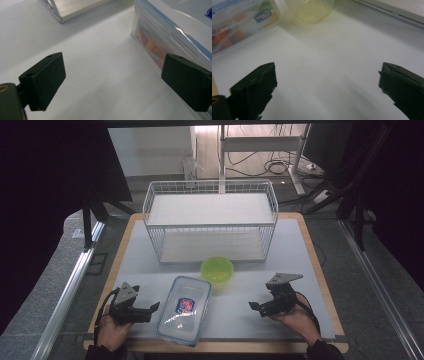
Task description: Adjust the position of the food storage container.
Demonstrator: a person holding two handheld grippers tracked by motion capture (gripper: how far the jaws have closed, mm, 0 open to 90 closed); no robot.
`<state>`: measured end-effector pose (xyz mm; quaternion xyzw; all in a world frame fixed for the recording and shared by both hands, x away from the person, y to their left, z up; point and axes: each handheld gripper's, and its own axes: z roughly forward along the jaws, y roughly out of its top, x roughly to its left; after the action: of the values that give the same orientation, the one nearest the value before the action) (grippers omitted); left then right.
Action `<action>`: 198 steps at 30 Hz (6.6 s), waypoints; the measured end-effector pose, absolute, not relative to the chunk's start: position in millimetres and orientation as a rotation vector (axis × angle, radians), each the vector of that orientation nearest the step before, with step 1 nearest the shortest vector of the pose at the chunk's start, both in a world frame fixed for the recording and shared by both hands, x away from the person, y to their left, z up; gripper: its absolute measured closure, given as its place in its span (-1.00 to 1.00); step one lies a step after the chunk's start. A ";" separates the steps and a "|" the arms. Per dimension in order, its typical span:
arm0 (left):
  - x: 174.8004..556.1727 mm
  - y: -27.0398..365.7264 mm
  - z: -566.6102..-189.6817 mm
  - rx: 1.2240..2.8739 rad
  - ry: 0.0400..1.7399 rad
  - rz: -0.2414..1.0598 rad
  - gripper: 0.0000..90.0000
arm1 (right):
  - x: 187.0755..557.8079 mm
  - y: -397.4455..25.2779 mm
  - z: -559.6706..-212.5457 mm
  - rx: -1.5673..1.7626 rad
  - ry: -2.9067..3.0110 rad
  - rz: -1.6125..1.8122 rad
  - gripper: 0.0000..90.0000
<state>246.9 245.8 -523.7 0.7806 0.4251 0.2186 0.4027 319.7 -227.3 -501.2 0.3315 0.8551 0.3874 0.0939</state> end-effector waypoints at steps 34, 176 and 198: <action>244.8 236.4 -525.2 2.037 0.955 0.556 -0.87 | 322.9 -214.0 -485.5 0.922 2.570 1.171 0.05; 235.8 242.6 -527.9 2.194 0.834 0.185 0.32 | 360.6 -213.9 -463.0 0.927 2.440 1.110 0.77; 230.8 189.2 -526.2 2.277 0.712 0.047 1.00 | 299.6 -221.2 -463.5 0.892 2.461 1.184 0.27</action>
<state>230.8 189.2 -526.2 0.8870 0.2775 0.0183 0.3685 299.6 -221.2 -463.5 0.3076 0.8489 0.4084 0.1337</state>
